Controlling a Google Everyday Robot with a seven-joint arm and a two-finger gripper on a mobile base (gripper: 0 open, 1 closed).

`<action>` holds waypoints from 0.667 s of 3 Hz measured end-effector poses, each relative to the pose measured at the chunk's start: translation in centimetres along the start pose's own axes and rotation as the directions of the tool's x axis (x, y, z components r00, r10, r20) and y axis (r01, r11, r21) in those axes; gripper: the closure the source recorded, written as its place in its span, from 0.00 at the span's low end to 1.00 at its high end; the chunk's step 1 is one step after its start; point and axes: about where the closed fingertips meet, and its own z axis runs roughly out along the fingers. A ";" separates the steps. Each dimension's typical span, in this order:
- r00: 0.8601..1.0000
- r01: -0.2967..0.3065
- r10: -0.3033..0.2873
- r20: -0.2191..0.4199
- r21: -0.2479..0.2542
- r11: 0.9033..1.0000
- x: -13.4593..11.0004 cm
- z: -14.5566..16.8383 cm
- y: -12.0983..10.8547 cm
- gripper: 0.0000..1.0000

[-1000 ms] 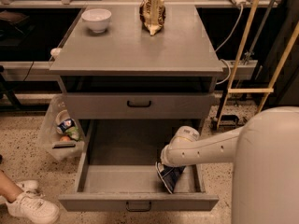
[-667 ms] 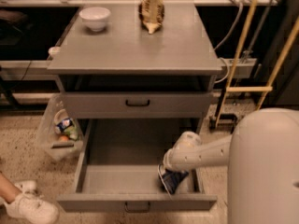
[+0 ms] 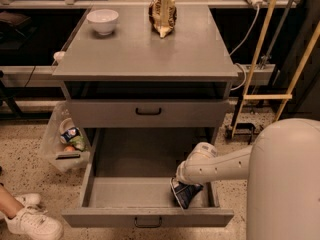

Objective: Place blue chip bag into middle drawer

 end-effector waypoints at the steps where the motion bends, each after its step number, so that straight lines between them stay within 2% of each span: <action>1: 1.000 0.000 0.000 0.000 0.000 1.000 0.0 0.0 0.0 0.35; 2: 1.000 0.000 0.000 0.000 0.000 1.000 0.0 0.0 0.0 0.13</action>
Offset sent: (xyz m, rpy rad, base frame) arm 0.0000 0.0000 0.0000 0.0000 0.0000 0.0000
